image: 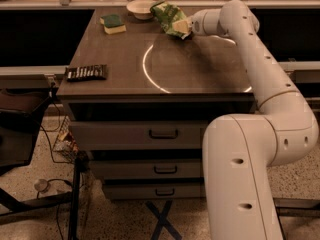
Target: Move green jalapeno chip bag near rxbar chocolate
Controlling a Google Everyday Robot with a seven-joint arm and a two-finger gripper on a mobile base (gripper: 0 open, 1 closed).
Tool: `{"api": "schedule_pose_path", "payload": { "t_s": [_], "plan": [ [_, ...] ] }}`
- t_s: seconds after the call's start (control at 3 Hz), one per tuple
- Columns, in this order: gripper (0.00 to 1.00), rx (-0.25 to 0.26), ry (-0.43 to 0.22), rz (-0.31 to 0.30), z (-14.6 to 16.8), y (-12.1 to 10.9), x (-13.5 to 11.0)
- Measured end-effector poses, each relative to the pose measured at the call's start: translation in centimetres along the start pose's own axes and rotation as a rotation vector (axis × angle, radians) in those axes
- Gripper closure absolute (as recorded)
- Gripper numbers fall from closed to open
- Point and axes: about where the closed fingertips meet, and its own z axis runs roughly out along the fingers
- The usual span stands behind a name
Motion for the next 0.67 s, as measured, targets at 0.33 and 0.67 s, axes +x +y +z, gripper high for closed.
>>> {"api": "schedule_pose_path", "payload": {
  "t_s": [0.33, 0.67],
  "plan": [
    [0.73, -0.004, 0.003, 0.001, 0.31, 0.23, 0.17],
    [0.96, -0.008, 0.005, 0.001, 0.61, 0.45, 0.34]
  ]
}}
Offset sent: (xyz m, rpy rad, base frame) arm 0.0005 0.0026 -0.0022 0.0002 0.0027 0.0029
